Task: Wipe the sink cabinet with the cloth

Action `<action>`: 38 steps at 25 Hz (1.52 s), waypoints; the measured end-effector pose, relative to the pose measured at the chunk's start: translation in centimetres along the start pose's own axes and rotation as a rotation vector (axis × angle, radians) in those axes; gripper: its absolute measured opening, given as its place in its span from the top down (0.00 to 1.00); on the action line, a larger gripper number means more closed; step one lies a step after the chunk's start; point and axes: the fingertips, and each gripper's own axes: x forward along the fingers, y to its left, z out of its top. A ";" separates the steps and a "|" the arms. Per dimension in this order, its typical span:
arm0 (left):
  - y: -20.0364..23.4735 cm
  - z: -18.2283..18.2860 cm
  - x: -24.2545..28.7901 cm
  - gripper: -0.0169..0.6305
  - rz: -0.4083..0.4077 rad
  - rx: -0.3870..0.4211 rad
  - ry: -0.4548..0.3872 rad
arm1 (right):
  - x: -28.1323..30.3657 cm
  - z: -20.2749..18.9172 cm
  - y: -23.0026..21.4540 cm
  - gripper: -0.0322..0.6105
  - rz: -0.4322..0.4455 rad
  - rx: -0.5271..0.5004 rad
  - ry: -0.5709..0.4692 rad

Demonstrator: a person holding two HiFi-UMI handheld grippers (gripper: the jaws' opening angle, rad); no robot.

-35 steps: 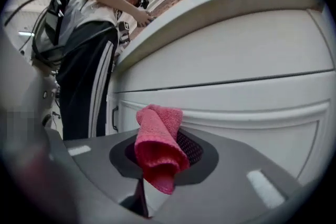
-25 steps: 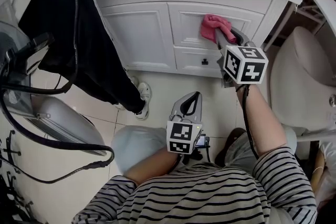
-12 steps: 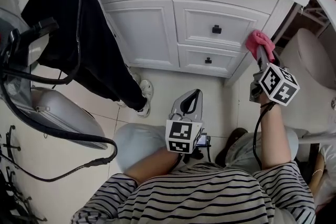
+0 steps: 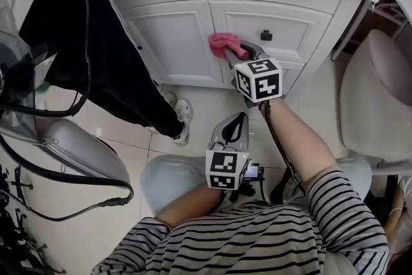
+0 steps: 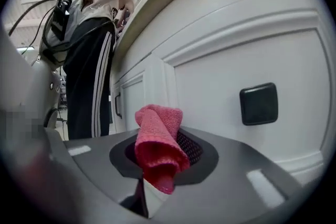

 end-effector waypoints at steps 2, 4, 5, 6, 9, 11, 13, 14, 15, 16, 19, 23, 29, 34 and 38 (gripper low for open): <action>0.1 0.0 0.2 0.98 -0.005 -0.007 0.003 | -0.1 -0.1 -0.7 0.81 -0.015 -0.025 0.001; -0.1 0.1 0.2 0.98 -0.016 -0.013 0.001 | -1.5 -0.4 -2.5 0.81 -0.054 -0.025 0.001; -0.2 0.3 0.2 0.98 -0.022 -0.015 -0.001 | -2.6 -0.7 -3.8 0.81 -0.084 -0.014 0.004; -0.2 0.4 0.2 0.98 -0.027 -0.016 -0.003 | -3.8 -1.0 -5.3 0.81 -0.117 0.000 0.008; -0.4 0.3 0.2 0.98 -0.034 -0.022 0.001 | -8.4 -2.1 -10.1 0.81 -0.220 0.043 0.012; -0.4 0.3 0.2 0.98 -0.035 -0.030 0.001 | -11.7 -2.6 -13.3 0.81 -0.291 0.080 0.001; -0.4 0.5 0.2 0.98 -0.036 -0.038 -0.004 | -14.5 -3.2 -15.8 0.79 -0.349 0.108 -0.006; -0.5 0.5 0.2 0.98 -0.036 -0.040 -0.006 | -15.7 -3.5 -16.7 0.79 -0.381 0.118 -0.007; -0.5 0.6 0.2 0.98 -0.035 -0.042 -0.008 | -16.8 -3.7 -17.5 0.80 -0.421 0.132 -0.010; -0.4 0.6 0.1 0.98 -0.035 -0.044 -0.009 | -17.7 -3.9 -18.0 0.80 -0.460 0.153 -0.016; -0.3 0.6 0.1 0.98 -0.036 -0.053 -0.007 | -18.3 -4.2 -17.0 0.81 -0.481 0.208 -0.048; -0.5 0.3 0.4 0.98 -0.044 -0.057 0.004 | -11.8 -4.5 -9.2 0.81 -0.218 0.179 -0.038; -0.1 -0.1 0.3 0.98 -0.031 -0.040 0.011 | 0.0 -8.1 -0.4 0.81 0.017 -0.022 0.063; 0.3 -0.2 0.5 0.98 -0.027 -0.044 0.015 | 0.8 -9.0 -2.2 0.81 -0.043 -0.089 0.075; 0.0 -0.1 0.6 0.98 -0.044 -0.055 0.012 | -4.2 -9.6 -7.6 0.81 -0.173 -0.047 0.059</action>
